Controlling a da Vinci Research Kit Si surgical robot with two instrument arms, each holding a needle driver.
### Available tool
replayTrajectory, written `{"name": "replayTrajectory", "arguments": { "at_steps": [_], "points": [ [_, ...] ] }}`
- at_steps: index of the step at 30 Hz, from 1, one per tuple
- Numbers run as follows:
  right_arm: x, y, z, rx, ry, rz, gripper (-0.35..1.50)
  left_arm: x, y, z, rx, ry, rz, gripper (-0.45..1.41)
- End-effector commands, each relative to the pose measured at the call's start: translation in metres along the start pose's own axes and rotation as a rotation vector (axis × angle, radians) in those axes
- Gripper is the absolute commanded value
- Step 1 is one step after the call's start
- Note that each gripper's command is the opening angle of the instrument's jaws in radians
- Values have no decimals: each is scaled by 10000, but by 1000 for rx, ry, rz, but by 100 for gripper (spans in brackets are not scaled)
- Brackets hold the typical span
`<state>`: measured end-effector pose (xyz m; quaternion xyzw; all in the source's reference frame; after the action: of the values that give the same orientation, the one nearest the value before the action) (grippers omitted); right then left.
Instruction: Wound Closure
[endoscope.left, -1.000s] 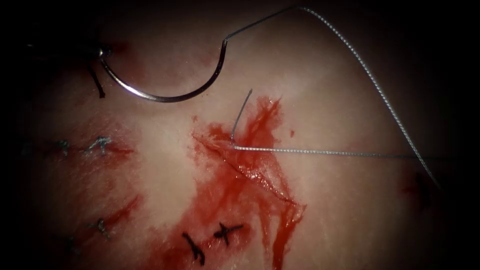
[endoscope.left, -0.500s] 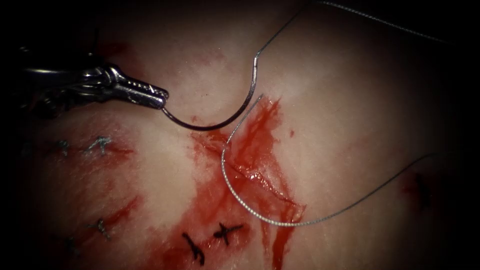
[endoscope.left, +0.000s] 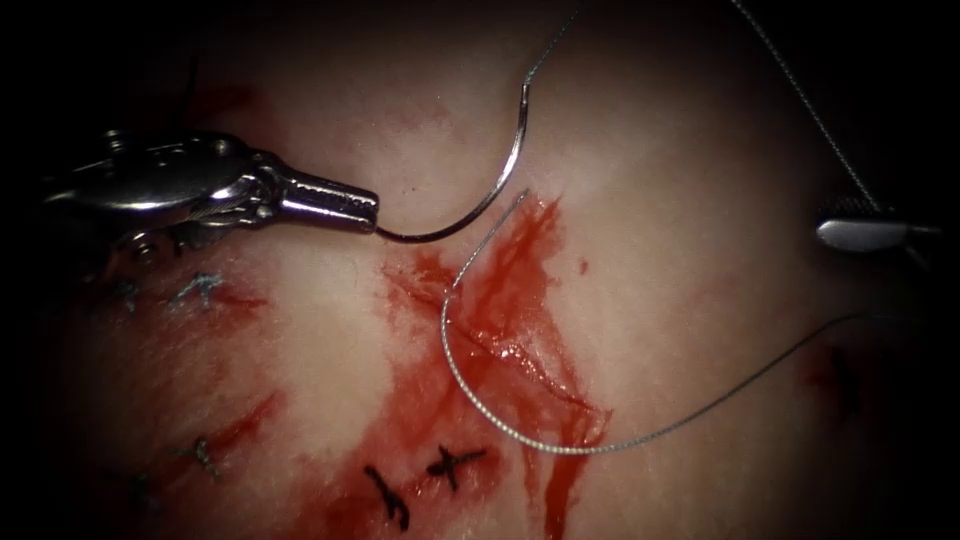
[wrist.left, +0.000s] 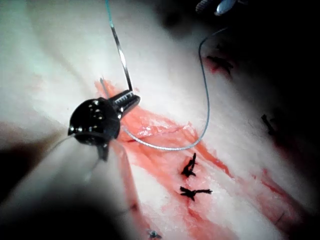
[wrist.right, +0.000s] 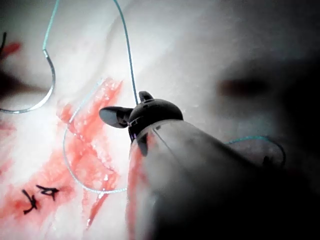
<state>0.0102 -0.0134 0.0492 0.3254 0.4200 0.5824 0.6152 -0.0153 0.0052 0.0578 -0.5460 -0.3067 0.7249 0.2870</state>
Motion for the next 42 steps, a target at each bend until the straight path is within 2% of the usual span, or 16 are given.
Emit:
{"name": "replayTrajectory", "arguments": {
  "at_steps": [1,6,7,12,16,17,19,21,25,27,29,32,35,37,39,42],
  "points": [
    [-16,-14,41,18,2,-25,94,-6,-3,8,11,-2,8,-45],
    [-29,-25,77,53,36,-50,108,-12,-4,14,31,-12,12,-45],
    [-30,-27,81,67,42,-53,103,-13,-4,14,34,-14,13,-45],
    [-31,-31,85,94,42,-124,105,-14,-6,12,40,-18,13,-45],
    [-30,-27,80,97,45,-213,115,-13,-10,5,53,-16,12,-45],
    [-29,-25,77,75,69,-229,116,-12,-11,1,59,-14,10,-45],
    [-24,-17,71,-50,160,-225,118,-10,-14,-7,76,-14,4,-45],
    [-20,-10,67,-122,203,-217,120,-9,-15,-10,87,-16,0,-45],
    [-9,15,50,-230,270,-170,118,-9,-15,-12,121,-17,-8,-45],
    [-3,24,44,-280,274,-162,118,-9,-15,-12,128,-14,-10,-45],
    [5,35,38,-326,299,-137,125,-10,-15,-12,139,-14,-6,-45],
    [24,38,37,-368,365,-213,140,-16,-15,-11,166,-39,-31,-45],
    [55,28,37,-303,517,-325,141,-20,-15,-9,169,-53,-53,-45],
    [68,20,39,-243,588,-368,140,-21,-15,-8,165,-55,-52,-45],
    [74,11,43,-157,587,-379,136,-22,-15,-6,160,-57,-52,-45],
    [74,-7,51,-65,523,-431,131,-25,-14,-2,158,-62,-51,-45]
  ]
}}
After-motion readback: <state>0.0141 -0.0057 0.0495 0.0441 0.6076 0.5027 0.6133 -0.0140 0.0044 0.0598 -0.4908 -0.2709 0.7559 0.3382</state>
